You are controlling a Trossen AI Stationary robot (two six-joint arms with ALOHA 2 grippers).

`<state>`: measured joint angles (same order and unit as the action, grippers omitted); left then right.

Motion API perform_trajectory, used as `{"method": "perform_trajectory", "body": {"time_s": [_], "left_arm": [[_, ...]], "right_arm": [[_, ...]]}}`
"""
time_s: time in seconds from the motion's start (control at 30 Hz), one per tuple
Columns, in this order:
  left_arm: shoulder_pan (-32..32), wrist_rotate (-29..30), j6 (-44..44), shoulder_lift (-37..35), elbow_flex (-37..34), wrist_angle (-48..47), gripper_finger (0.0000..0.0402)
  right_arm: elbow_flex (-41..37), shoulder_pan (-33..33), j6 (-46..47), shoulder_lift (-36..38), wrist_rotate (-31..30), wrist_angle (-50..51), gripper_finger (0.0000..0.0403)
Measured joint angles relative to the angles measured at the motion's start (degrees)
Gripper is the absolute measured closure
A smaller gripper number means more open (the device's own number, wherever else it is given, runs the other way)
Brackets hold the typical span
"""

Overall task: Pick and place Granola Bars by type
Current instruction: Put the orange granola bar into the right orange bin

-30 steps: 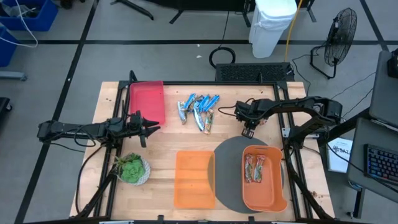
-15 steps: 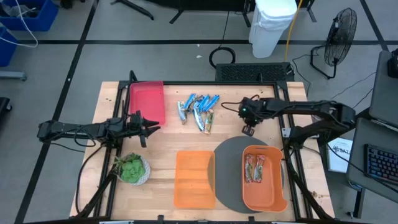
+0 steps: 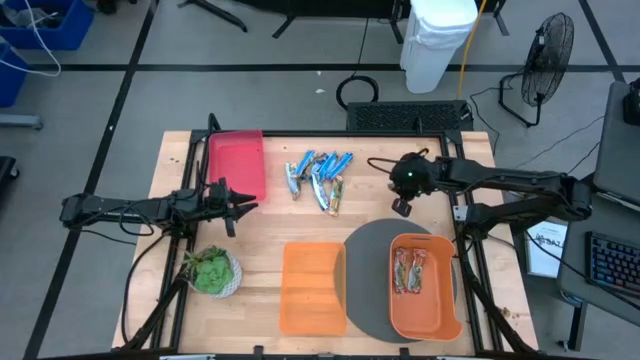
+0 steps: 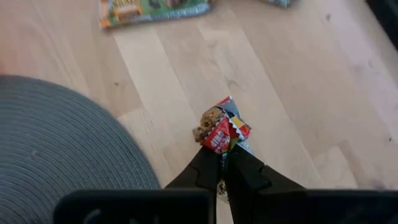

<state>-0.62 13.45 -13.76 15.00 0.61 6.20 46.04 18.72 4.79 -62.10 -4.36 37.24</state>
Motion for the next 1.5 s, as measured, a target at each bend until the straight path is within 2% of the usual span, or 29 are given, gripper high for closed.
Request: {"method": "perform_trajectory", "body": {"time_s": [0.47,0.6,0.77,0.97,1.23,1.5], "left_arm": [[0.01,0.0,0.0,0.0,0.0,0.0,0.0284],[0.0,0.0,0.0,-0.02,0.02,0.0,0.0284],[0.0,0.0,-0.01,-0.01,0.0,-0.02,0.0284],[0.01,0.0,0.0,0.0,0.0,0.0,0.0284],[0.02,0.0,0.0,-0.01,-0.01,-0.01,0.0284],[0.0,0.0,-0.01,0.0,-0.01,0.0,0.0284]], "right_arm": [[-0.29,-3.07,-0.16,10.27,-0.27,-4.31,0.0398],[-3.76,-4.48,1.16,14.8,-0.28,-7.55,0.0398],[-10.28,-6.6,2.25,20.46,0.25,-16.98,0.0398],[-13.79,-8.9,2.17,24.2,4.82,-26.22,0.0398],[-13.81,-12.54,2.06,27.41,10.33,-29.7,0.0399],[-13.81,-15.86,2.06,29.14,10.62,-29.75,0.0399]]}}
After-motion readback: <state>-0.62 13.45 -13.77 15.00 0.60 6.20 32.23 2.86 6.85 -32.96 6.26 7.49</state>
